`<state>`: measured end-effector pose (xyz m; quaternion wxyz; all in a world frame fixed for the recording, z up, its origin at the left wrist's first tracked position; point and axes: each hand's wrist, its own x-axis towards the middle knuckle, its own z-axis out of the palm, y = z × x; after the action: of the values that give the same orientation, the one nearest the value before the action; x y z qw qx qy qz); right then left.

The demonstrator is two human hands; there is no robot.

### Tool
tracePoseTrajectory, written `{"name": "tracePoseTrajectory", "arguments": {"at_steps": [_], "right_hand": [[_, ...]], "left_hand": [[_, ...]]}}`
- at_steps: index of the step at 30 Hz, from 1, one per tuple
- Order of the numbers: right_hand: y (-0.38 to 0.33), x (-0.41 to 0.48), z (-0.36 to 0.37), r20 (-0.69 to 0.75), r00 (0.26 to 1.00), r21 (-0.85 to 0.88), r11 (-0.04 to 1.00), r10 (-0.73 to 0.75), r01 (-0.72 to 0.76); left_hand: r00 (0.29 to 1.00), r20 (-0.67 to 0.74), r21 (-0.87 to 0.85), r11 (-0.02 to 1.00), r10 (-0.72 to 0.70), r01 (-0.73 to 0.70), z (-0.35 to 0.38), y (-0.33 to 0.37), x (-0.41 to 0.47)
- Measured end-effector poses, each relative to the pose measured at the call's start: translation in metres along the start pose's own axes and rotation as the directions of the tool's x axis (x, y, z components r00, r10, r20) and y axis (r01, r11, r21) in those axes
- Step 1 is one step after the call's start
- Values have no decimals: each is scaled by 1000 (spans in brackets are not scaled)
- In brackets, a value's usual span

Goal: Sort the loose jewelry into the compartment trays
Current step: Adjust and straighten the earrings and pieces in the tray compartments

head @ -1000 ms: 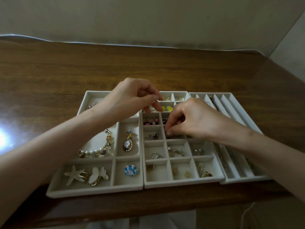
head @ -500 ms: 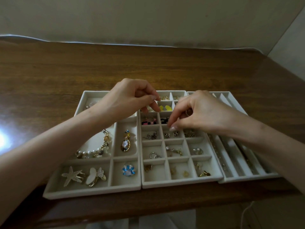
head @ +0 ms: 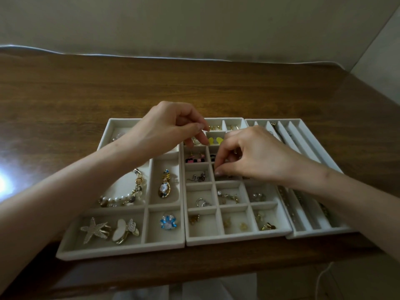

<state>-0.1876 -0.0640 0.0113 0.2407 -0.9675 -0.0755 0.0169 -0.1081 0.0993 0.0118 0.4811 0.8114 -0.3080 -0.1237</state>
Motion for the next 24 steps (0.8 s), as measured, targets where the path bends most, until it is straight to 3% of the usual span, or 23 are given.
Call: {"name": "tracePoseTrajectory", "arguments": {"at_steps": [3, 10, 24], "right_hand": [[3, 1, -1, 30, 999, 116, 993, 26, -30], [5, -1, -14, 23, 1000, 164, 986, -1, -3], [7, -4, -15, 38, 999, 103, 995, -12, 8]], "left_hand": [[1000, 5, 0, 1000, 1, -1, 0, 0, 0], [1000, 14, 14, 1000, 1, -2, 0, 0, 0], [998, 56, 36, 999, -26, 24, -1, -2, 1]]}}
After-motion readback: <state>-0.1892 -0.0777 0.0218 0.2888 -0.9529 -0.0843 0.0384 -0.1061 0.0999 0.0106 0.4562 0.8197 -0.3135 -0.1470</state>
